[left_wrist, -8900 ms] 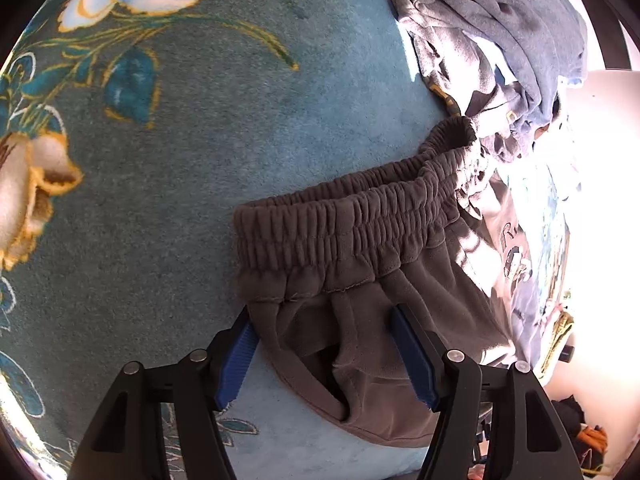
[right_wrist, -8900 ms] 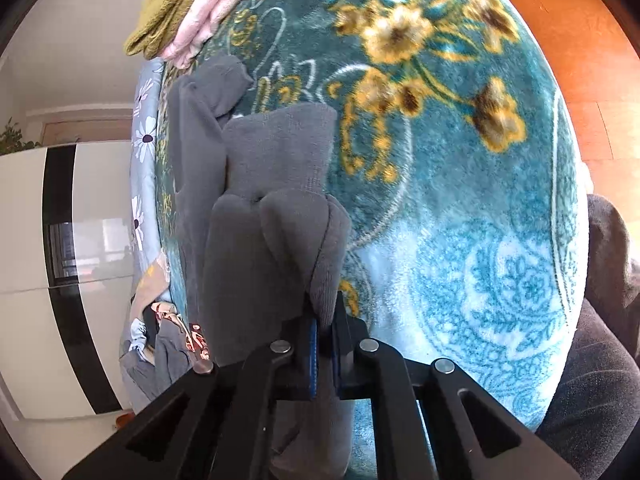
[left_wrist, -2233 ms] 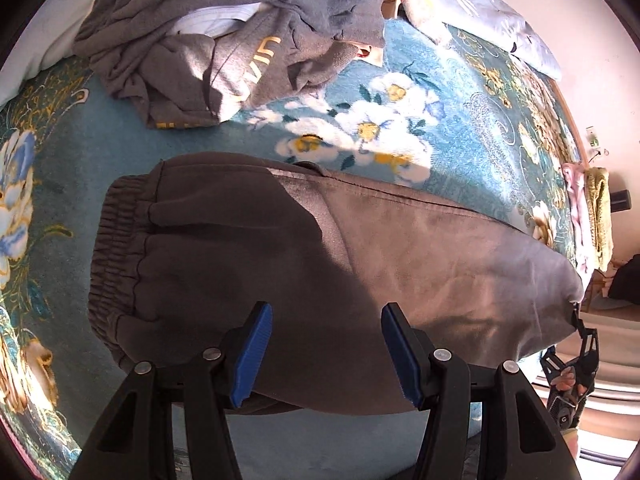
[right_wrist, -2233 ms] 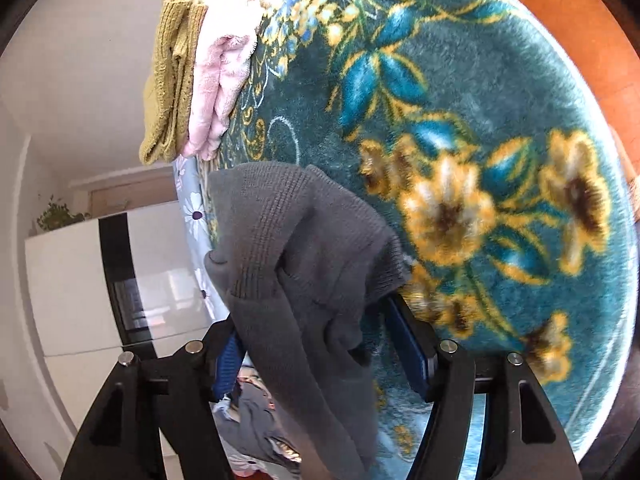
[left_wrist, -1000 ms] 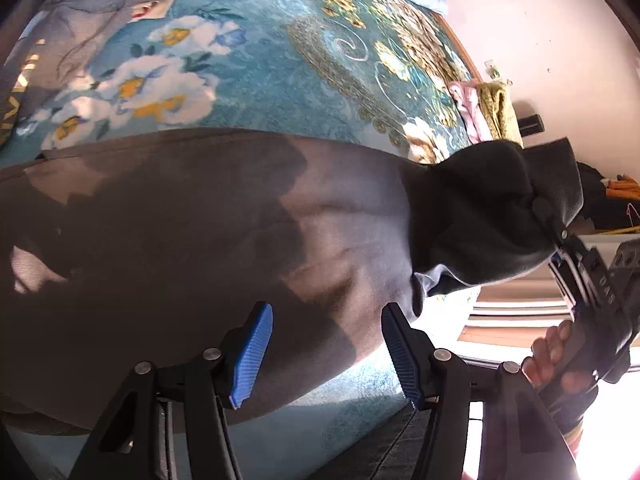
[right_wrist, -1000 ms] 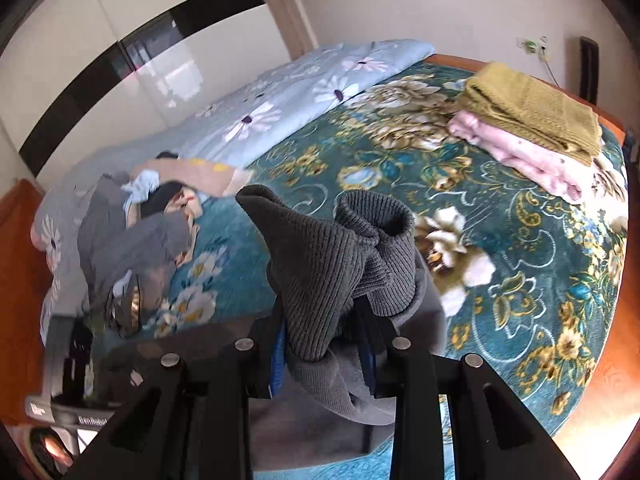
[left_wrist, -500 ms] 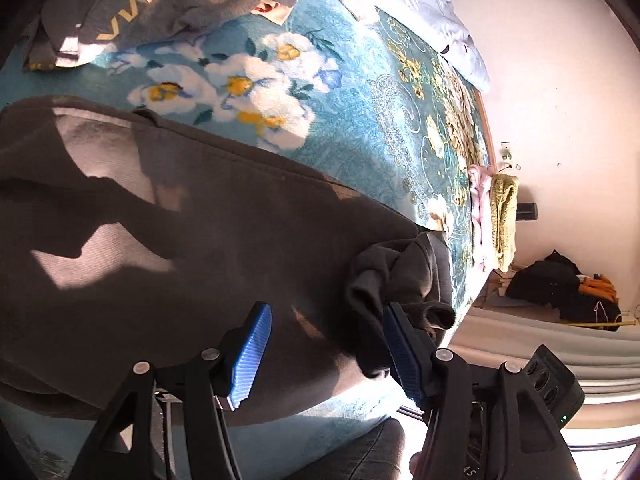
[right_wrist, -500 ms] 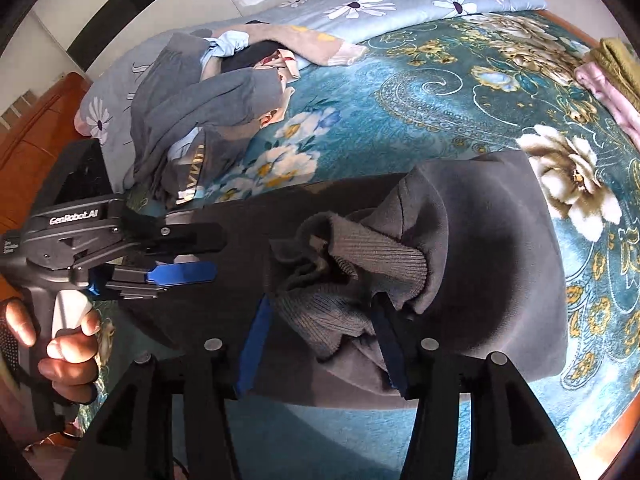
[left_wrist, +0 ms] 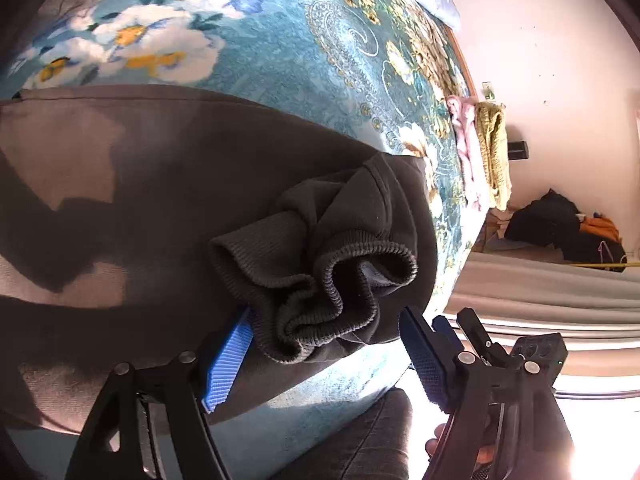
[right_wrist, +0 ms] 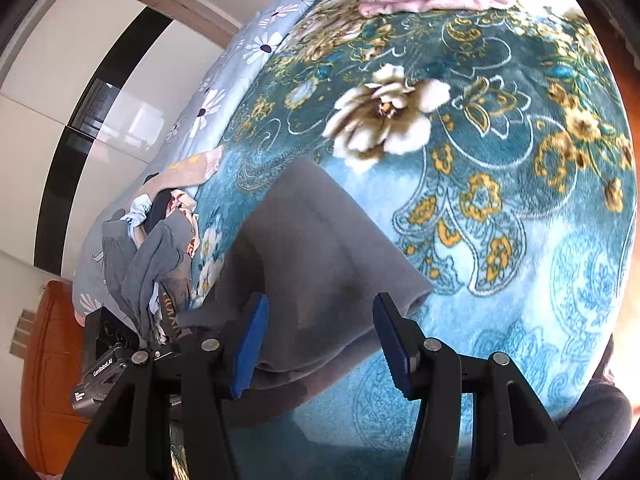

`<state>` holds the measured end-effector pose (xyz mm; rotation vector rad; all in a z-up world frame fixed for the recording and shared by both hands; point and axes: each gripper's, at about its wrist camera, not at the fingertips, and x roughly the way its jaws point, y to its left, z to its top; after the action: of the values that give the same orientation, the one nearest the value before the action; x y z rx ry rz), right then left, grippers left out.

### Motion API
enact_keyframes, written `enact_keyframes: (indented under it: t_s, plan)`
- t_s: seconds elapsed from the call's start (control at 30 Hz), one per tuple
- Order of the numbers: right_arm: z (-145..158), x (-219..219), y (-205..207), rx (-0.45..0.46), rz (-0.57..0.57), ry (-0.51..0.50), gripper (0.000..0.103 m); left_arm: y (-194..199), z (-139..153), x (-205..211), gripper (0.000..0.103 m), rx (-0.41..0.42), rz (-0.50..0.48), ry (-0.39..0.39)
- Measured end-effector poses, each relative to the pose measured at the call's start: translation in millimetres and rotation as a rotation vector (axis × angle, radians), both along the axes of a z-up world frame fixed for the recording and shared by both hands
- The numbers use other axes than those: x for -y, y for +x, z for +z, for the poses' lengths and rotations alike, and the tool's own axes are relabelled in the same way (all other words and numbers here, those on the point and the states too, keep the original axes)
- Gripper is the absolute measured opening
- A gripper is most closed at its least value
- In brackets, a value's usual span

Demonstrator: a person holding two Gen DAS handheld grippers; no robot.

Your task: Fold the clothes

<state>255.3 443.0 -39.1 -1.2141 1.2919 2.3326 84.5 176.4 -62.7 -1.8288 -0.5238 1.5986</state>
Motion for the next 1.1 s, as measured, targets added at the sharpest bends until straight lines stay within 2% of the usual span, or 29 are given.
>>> enact_keyframes:
  t_s: [0.1,0.2,0.3,0.33,0.37,0.43,0.5,0.67,0.73,0.8,0.93,1.1]
  plan:
    - [-1.5,2.4,0.3,0.011,0.011,-0.001,0.056,4.7,1.7,-4.4,0.078,-0.042,-0.014,-0.028]
    - [-0.4,2.2,2.0,0.010,0.013,0.003,0.056,4.8,13.2,-3.8,0.072,-0.104,0.000,-0.031]
    - [-0.9,1.7,3.0,0.014,0.013,0.004,0.056,4.2,16.4,-2.6,0.032,-0.115,0.021,-0.070]
    - [-1.7,1.3,3.3,0.016,0.012,0.002,0.056,3.7,16.9,-1.4,0.022,-0.124,0.025,-0.078]
    - [-2.4,0.9,3.7,0.019,0.010,-0.002,0.056,5.1,20.7,2.4,0.018,-0.132,0.030,-0.074]
    - [-2.4,-0.1,3.9,0.018,0.006,-0.004,0.056,9.5,33.3,12.5,0.017,-0.149,0.043,-0.047]
    - [-2.0,-1.1,4.1,0.016,0.002,-0.004,0.056,12.1,54.2,24.7,0.017,-0.214,0.044,-0.010]
    - [1.8,0.6,-2.6,0.010,0.016,-0.001,0.056,-0.8,23.3,49.3,0.018,-0.144,0.074,-0.082]
    - [9.4,7.0,-13.8,-0.004,0.058,0.018,0.056,0.1,3.0,58.4,0.018,-0.066,0.128,-0.073]
    - [7.6,9.6,-21.9,0.004,0.078,0.030,0.056,3.4,1.6,57.7,0.018,-0.056,0.137,-0.032]
    - [-1.7,12.2,-36.6,0.034,0.107,0.042,0.056,-0.7,19.3,44.6,0.018,-0.135,0.044,-0.029]
    - [-13.4,15.4,-55.1,0.071,0.143,0.058,0.056,-9.1,-7.1,66.5,0.019,-0.057,0.121,-0.055]
